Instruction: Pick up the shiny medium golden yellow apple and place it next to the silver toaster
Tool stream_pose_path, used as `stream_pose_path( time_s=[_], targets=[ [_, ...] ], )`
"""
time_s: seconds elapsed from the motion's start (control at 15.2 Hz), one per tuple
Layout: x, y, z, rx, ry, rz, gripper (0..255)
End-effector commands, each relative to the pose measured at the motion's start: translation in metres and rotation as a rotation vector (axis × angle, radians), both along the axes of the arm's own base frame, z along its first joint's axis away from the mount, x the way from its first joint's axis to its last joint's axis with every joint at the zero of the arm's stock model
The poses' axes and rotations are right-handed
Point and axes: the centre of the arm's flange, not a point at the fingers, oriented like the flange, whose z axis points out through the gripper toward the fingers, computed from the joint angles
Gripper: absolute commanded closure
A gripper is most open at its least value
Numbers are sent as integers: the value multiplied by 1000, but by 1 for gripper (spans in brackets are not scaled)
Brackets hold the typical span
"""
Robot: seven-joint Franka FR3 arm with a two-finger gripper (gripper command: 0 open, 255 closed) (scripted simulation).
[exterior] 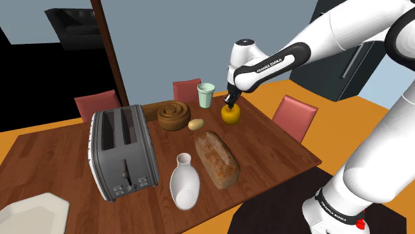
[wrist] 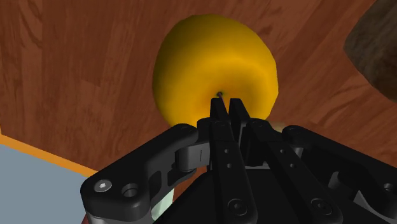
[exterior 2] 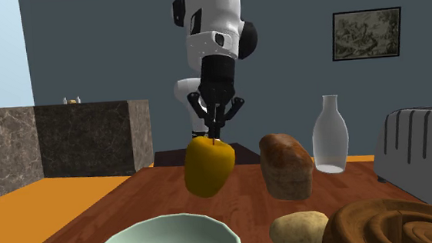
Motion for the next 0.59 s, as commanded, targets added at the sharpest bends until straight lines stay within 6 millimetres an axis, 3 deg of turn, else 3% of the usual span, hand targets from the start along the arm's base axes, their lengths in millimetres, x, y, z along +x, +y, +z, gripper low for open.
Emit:
stream_pose_path(
  time_s=[0.0, 0.53],
  targets=[
    [0, 0, 10, 0, 0, 0, 255],
    [0, 0, 52, 0, 0, 0, 255]
  ],
)
